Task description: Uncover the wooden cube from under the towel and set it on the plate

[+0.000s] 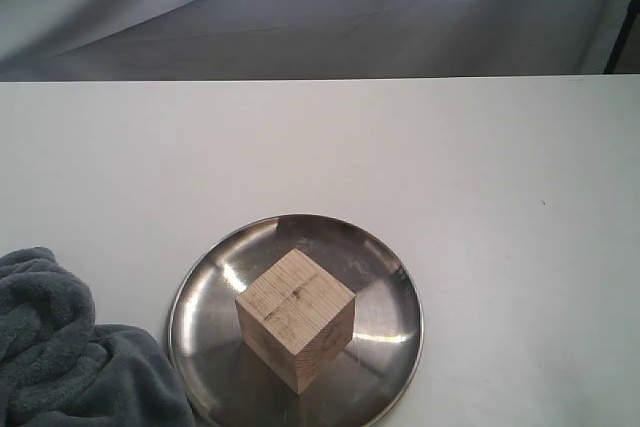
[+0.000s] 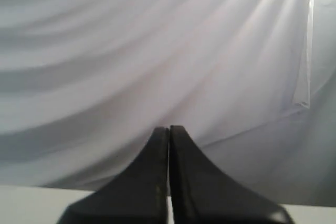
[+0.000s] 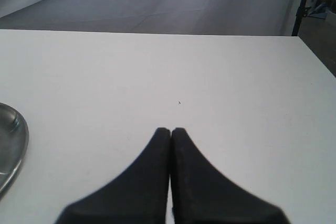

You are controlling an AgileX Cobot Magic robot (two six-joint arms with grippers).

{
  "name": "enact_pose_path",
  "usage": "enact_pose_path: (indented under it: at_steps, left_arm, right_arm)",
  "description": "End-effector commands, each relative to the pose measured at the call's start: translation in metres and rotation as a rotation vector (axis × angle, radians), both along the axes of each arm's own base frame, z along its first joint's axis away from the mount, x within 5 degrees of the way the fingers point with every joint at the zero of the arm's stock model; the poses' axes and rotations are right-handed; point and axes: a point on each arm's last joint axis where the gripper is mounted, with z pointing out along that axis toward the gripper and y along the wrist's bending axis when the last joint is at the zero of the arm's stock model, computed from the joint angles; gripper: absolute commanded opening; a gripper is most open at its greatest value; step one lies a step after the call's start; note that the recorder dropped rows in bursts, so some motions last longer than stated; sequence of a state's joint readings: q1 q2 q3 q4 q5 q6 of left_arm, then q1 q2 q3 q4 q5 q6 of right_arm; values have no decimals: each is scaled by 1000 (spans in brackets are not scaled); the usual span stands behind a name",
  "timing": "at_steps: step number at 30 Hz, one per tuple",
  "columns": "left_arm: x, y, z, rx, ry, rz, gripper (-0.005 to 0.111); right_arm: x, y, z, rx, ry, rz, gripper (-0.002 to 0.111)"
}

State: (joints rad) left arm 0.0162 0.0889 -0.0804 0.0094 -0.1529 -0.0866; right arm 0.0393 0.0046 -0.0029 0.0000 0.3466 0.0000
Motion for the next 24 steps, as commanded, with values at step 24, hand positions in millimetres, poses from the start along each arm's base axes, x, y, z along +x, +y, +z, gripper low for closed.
enact_pose_path:
  at_steps: [24]
  left_arm:
    - [2, 4, -63, 42, 472, 49, 2]
  right_arm:
    - [0, 0, -1, 0, -4, -7, 0]
